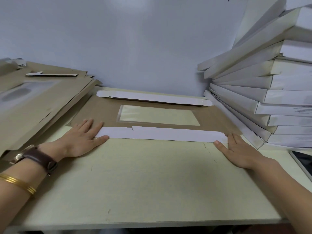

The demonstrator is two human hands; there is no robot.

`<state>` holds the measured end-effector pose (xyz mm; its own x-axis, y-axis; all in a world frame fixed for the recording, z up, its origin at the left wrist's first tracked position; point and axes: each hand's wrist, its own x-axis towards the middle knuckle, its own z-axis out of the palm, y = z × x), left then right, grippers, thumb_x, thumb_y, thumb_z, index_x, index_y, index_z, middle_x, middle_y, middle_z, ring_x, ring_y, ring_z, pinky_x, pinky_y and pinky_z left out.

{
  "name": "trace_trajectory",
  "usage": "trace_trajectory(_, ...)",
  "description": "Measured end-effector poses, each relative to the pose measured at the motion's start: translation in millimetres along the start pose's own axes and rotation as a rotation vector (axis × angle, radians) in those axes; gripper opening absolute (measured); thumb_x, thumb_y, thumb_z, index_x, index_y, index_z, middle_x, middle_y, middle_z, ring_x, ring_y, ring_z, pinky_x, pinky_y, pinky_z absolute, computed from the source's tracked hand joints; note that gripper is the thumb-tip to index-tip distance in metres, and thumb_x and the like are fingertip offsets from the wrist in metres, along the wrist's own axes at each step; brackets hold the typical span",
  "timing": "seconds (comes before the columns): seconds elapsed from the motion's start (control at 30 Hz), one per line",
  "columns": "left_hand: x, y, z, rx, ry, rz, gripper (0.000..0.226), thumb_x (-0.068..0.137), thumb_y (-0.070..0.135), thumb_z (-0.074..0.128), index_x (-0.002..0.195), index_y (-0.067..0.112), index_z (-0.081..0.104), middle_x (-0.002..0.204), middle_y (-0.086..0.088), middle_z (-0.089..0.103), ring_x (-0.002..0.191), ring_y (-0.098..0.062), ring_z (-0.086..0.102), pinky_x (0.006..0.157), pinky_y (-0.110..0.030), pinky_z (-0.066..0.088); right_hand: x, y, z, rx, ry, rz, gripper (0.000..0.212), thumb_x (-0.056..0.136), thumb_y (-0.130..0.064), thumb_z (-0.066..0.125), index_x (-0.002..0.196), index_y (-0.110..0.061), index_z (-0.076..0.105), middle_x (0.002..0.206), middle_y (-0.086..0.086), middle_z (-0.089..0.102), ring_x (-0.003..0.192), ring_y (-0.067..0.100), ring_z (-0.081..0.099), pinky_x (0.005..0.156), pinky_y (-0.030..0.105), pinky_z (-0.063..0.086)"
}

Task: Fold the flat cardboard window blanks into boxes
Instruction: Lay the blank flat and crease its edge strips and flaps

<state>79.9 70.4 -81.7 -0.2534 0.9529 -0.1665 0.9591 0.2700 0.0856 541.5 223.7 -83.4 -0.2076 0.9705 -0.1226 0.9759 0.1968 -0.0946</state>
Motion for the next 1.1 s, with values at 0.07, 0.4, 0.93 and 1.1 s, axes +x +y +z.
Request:
trace_trajectory(0.07, -1.3, 0.4, -1.3, -0.026, 0.005, 0.001, 0.076, 0.092, 0.066, 0.017, 0.154, 0.027, -0.002, 0.161, -0.01, -0.001, 0.149, -0.022, -0.01, 0.12, -0.035, 0.0, -0.3, 3.0, -0.5, -0.008, -0.014, 0.018, 0.096, 0.085, -0.075, 0.012, 0.154, -0.009, 0.001, 0.162, 0.002, 0.002, 0.149, 0.014, -0.001, 0.12, 0.037, 0.013)
trace_trajectory(0.4, -4.9, 3.4, -3.3, -0.318, 0.219, -0.026, 0.059, 0.086, 0.059, 0.054, 0.111, 0.008, 0.038, 0.123, -0.008, 0.041, 0.124, -0.03, 0.036, 0.104, -0.039, 0.033, -0.6, -2.8, -6.9, 0.067, 0.101, -0.019, 0.074, 0.09, -0.067, 0.032, 0.148, -0.025, 0.012, 0.148, 0.005, 0.025, 0.139, 0.02, 0.026, 0.107, 0.042, 0.034)
trace_trajectory(0.93, -2.5, 37.2, -3.4, -0.018, 0.443, 0.387, 0.045, 0.095, 0.031, 0.054, 0.136, 0.011, 0.051, 0.153, -0.008, 0.029, 0.145, -0.027, 0.015, 0.117, -0.041, 0.017, 3.3, -40.5, -0.8, -0.096, 0.242, -0.174, 0.064, 0.098, -0.054, 0.03, 0.153, -0.026, 0.015, 0.16, 0.004, 0.002, 0.144, 0.021, 0.002, 0.112, 0.041, 0.021)
trace_trajectory(1.1, 0.9, 48.7, -2.7, -0.089, 0.35, 0.355, 0.039, 0.098, 0.033, 0.045, 0.13, 0.011, 0.052, 0.141, 0.003, 0.043, 0.13, -0.017, 0.04, 0.105, -0.027, 0.029, 6.4, -52.9, 2.4, -0.094, 0.274, -0.246, 0.057, 0.097, -0.051, 0.036, 0.144, -0.019, 0.034, 0.131, 0.005, 0.034, 0.122, 0.022, 0.029, 0.102, 0.035, 0.03)
